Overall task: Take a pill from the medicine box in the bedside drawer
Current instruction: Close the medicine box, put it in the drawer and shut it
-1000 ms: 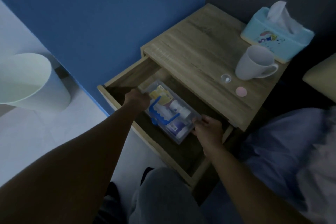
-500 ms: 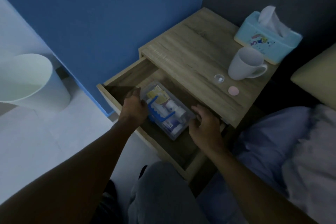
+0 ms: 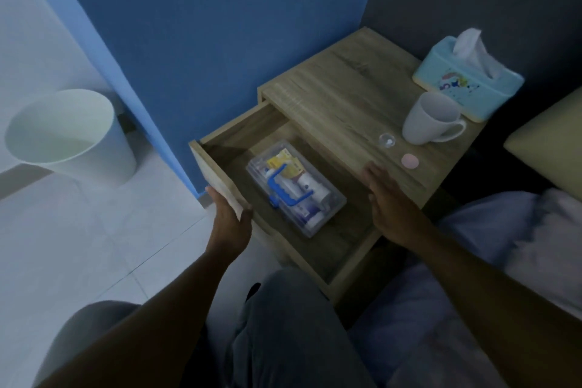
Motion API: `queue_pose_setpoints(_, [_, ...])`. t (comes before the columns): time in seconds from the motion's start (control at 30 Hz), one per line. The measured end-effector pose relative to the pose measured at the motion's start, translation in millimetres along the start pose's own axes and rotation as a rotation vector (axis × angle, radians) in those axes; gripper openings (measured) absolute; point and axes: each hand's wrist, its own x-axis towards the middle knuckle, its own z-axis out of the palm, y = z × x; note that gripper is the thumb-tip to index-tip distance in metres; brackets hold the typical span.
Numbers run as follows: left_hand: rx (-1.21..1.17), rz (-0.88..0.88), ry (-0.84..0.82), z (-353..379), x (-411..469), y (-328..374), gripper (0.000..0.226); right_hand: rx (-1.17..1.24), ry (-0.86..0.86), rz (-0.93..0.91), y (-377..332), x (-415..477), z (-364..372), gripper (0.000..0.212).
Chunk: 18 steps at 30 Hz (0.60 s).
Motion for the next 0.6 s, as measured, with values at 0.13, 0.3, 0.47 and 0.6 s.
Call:
queue_pose_setpoints(0.13, [-0.008,-0.073,-0.113,6.1,3.6,-16.8,0.057,-0.042,-0.061,-0.086,21.9,-1.2,-1.9,0.058])
queue_pose_setpoints(0.3, [-0.064,-0.08,-0.15,13.1,17.1,-18.4,0.05,-0.042,-0.004,-0.122,28.4,-0.9,2.0,0.057])
queue_pose_setpoints(0.47, [-0.137,-0.045,-0.189,34.2,34.6,0.0,0.047,-0.079,0.068,-0.12,31.9,0.2,5.7,0.054])
queue_pose_setpoints(0.6, [-0.172,-0.046,-0.194,56.0,53.7,15.5,0.051,-0.016,0.086,-0.092,35.1,1.1,10.0,0.056])
